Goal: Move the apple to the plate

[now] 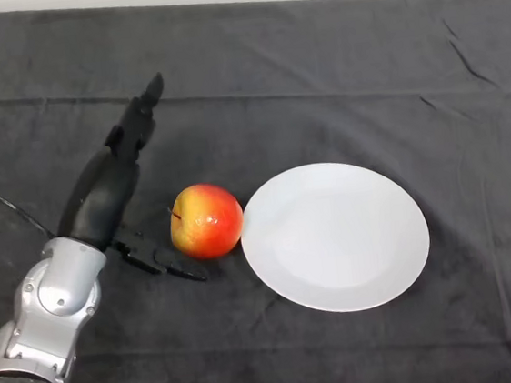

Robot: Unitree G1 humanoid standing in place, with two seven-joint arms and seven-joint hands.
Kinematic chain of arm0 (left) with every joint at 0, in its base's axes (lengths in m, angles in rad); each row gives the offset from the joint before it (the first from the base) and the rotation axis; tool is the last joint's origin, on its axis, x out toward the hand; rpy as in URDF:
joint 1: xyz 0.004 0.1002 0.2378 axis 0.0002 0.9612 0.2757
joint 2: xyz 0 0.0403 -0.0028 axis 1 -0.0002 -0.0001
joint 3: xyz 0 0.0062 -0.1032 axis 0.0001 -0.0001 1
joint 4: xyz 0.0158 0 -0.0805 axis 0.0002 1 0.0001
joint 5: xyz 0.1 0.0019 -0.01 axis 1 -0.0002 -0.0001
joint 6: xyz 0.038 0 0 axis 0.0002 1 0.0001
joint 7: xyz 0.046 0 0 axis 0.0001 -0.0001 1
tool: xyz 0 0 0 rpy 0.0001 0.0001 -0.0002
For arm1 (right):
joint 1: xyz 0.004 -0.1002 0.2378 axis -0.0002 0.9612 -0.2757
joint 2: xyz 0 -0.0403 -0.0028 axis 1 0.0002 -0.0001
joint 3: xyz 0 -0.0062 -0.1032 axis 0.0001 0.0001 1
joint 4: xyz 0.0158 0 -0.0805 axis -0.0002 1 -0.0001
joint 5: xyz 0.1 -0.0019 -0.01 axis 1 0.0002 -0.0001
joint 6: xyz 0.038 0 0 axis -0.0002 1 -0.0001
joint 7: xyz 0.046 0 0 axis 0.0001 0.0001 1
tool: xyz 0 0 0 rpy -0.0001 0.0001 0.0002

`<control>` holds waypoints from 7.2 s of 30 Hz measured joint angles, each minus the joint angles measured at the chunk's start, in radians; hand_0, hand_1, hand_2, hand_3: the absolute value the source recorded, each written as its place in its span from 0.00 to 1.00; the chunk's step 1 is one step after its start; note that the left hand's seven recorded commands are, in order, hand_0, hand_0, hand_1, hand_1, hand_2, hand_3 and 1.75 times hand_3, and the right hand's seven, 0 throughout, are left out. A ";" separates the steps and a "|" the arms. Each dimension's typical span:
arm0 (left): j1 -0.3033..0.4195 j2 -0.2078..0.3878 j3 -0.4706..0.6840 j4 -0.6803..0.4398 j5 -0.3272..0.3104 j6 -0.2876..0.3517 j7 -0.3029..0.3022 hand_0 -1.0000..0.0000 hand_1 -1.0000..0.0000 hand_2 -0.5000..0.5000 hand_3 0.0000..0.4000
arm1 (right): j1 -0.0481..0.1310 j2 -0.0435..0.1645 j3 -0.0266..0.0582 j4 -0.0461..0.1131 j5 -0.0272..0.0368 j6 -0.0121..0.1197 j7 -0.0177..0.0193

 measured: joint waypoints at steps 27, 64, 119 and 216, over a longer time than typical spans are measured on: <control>-0.164 -0.084 -0.060 0.338 0.030 0.001 -0.008 1.00 1.00 0.50 0.00 | -0.001 0.000 0.0057 -0.001 0.0094 0.000 0.0054; -0.300 -0.111 -0.065 0.398 0.025 -0.027 -0.047 0.00 0.00 0.50 1.00 | -0.003 0.001 0.0192 -0.007 0.0210 0.004 0.0076; -0.293 -0.172 -0.383 0.181 0.063 -0.072 -0.054 0.00 0.00 0.50 1.00 | -0.006 0.003 0.0310 -0.026 0.0437 0.020 0.0099; -0.306 0.229 0.219 0.240 -0.360 -0.171 0.015 1.00 1.00 0.50 0.00 | -0.001 0.004 0.0390 -0.031 0.0569 0.022 0.0261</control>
